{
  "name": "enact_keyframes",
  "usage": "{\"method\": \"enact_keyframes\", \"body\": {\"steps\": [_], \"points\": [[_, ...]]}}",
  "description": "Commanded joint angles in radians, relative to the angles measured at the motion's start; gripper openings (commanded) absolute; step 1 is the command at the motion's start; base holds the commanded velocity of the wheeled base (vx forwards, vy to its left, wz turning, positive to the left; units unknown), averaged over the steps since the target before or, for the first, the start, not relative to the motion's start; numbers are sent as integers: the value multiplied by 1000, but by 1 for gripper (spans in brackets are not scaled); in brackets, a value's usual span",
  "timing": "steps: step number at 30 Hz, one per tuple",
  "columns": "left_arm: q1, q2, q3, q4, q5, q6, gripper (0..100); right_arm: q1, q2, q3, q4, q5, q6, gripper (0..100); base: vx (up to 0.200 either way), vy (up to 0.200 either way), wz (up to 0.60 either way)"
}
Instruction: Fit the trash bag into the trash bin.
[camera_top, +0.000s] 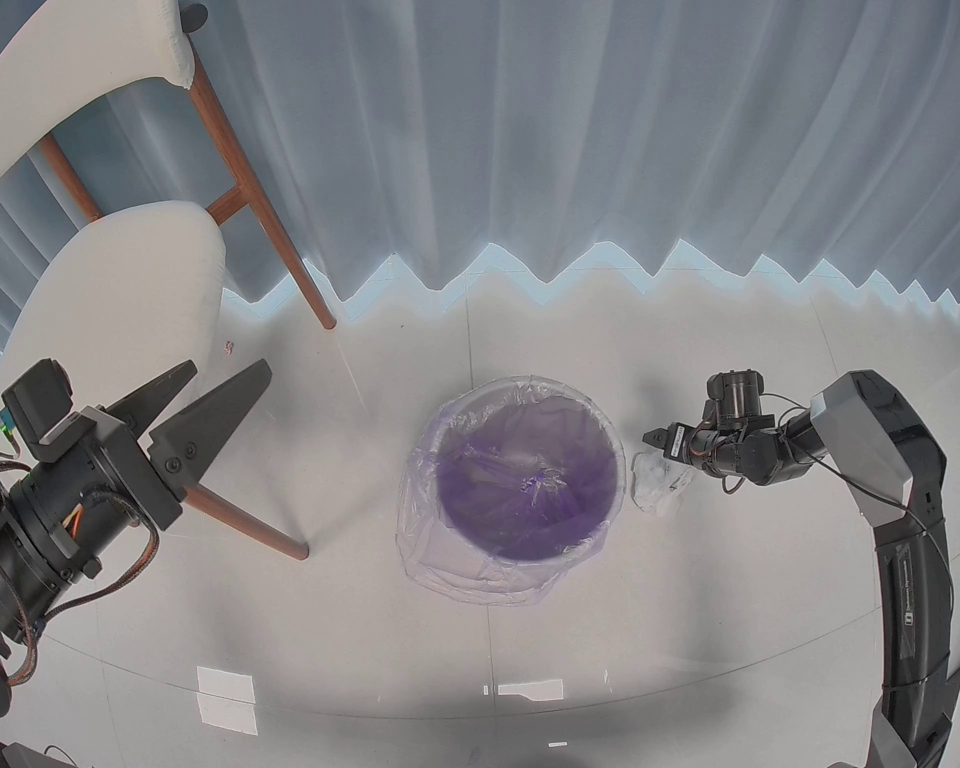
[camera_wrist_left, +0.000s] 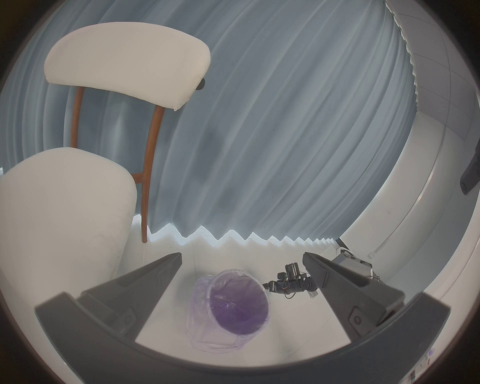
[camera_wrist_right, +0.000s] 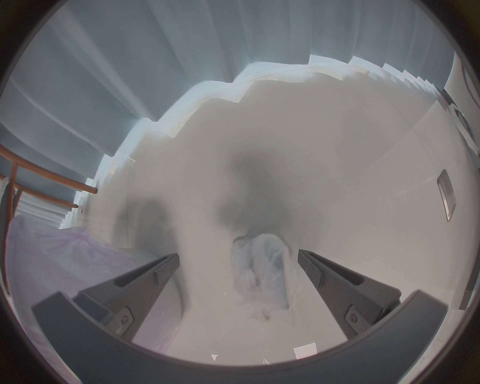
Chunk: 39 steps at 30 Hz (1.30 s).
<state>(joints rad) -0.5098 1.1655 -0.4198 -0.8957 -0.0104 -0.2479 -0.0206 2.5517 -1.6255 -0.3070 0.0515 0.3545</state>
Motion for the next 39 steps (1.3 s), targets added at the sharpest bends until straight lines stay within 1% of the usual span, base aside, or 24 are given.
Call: {"method": "enact_keyframes", "body": {"steps": [1, 6, 8, 10, 11, 15, 18, 19, 20, 21, 22, 24, 25, 26, 27, 28, 30, 32, 34, 36, 37, 39], "points": [[17, -7, -2, 8, 6, 2, 100, -13, 137, -160, 89, -15, 0, 100, 0, 0, 0], [17, -6, 3, 9, 7, 2, 100, -10, 167, -186, 94, -18, 0, 100, 0, 0, 0], [17, -7, 1, 8, 10, 2, 100, -10, 191, -209, 95, -36, 0, 100, 0, 0, 0], [20, -7, 4, 9, 12, 2, 100, -10, 206, -221, 91, -38, 0, 100, 0, 0, 0], [22, -7, 6, 9, 12, 2, 100, -10, 208, -223, 91, -38, 0, 0, 0, 0, 0], [50, -18, 19, 9, 10, 2, 100, -10, 199, -229, 88, -44, 24, 0, 0, 0, 0], [91, -33, 32, 8, 9, 2, 100, -15, 130, -191, 88, -61, 38, 0, 0, 0, 0], [91, -33, 32, 8, 9, 2, 100, -15, 130, -191, 88, -61, 38, 0, 0, 0, 0], [122, -49, 36, 8, 9, 2, 100, -32, 47, -120, 88, -62, 49, 0, 0, 0, 0], [122, -49, 36, 8, 9, 2, 100, -32, 47, -120, 88, -62, 49, 0, 0, 0, 0], [149, -70, 45, 8, 9, 4, 100, -45, -53, -28, 89, -61, 58, 0, 0, 0, 0], [157, -76, 49, 8, 9, 4, 100, -47, -77, -4, 89, -59, 61, 0, 0, 0, 0], [203, -115, 81, 9, 7, 10, 100, -59, -229, 133, 89, -45, 104, 0, 0, 0, 0], [231, -132, 104, 9, 7, 16, 100, -59, -295, 185, 91, -36, 138, 0, 0, 0, 0], [231, -132, 104, 9, 7, 16, 100, -59, -295, 185, 91, -36, 138, 0, 0, 0, 0], [298, -167, 165, 11, 4, 39, 100, -58, -433, 283, 98, -9, 207, 0, 0, 0, 0], [349, -207, 225, 12, 0, 59, 100, -45, -559, 377, 100, 10, 238, 0, 0, 0, 0], [369, -251, 283, 14, -2, 61, 100, -7, -666, 464, 105, 19, 239, 0, 0, 0, 0], [375, -311, 352, 20, -2, 64, 100, 70, -783, 555, 94, 37, 236, 0, 0, 0, 0], [381, -379, 412, 29, -2, 70, 100, 148, -874, 604, 85, 50, 225, 0, 0, 0, 0], [386, -432, 420, 58, -2, 88, 100, 199, -918, 618, 72, 51, 215, 0, 0, 0, 0], [392, -491, 420, 133, 6, 87, 100, 274, -970, 622, 52, 50, 210, 0, 0, 0, 0]]}}
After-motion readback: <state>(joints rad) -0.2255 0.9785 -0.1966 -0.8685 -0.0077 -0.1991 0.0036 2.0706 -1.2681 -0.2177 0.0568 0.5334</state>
